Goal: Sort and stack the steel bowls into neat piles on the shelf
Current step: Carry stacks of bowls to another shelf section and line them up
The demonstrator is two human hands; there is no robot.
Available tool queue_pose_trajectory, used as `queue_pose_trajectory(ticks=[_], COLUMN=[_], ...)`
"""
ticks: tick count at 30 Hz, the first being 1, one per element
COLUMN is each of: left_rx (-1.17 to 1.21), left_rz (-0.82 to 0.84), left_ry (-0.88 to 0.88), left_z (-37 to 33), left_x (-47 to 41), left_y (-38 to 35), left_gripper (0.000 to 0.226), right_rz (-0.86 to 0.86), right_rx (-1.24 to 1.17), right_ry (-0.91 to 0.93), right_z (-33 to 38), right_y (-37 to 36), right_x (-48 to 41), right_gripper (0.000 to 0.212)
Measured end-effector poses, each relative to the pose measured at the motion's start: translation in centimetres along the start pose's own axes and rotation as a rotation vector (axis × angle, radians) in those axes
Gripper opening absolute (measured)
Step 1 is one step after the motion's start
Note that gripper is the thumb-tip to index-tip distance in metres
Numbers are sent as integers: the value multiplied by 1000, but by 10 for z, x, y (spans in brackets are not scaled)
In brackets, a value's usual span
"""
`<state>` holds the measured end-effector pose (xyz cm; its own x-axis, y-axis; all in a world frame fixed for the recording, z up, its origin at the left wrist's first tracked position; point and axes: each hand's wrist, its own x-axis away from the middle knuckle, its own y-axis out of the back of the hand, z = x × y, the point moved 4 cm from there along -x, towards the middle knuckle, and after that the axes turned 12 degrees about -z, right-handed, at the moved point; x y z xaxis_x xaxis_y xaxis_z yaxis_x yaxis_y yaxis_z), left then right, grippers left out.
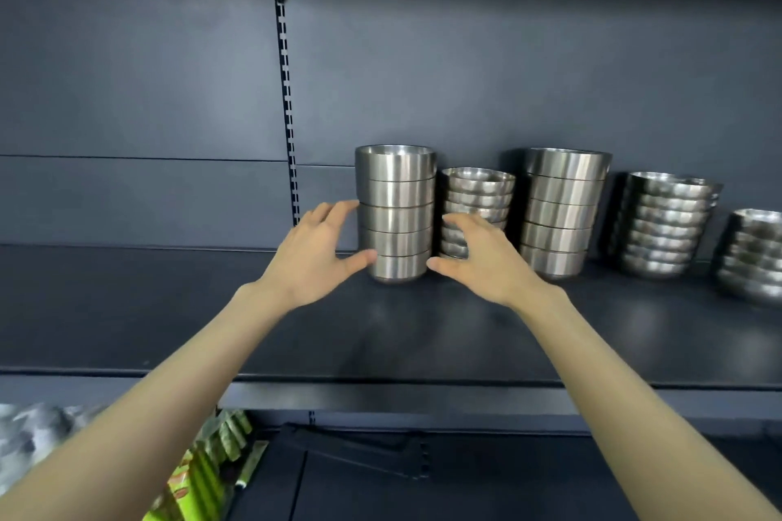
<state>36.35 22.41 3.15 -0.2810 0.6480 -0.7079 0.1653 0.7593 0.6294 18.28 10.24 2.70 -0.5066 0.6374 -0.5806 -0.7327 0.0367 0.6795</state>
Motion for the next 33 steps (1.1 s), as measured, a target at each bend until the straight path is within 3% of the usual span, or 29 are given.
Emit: queue_pose_trajectory(ticks=[8,14,20,27,33], left_rx=[444,620,755,844,917], left_rz=[0,139,255,336,358], left_ry=[315,370,304,273,293], left_z=[61,86,92,100,105], left_x=[-49,-78,-104,-116,-116], left_y=[-59,-91,-108,-120,-128], left_gripper=[99,123,110,105,101], right_rz=[-5,-66,-112,-155,-175], right_rx=[-136,-227,-305,-345,-231], right_ry=[-165,-300,-433,-483,-478], right_z=[-23,-38,-43,-42,-43], right_y=[-68,-96,-114,-120,-126], right_x=[-32,-41,-45,-52,-54], right_gripper=[94,115,125,118,119])
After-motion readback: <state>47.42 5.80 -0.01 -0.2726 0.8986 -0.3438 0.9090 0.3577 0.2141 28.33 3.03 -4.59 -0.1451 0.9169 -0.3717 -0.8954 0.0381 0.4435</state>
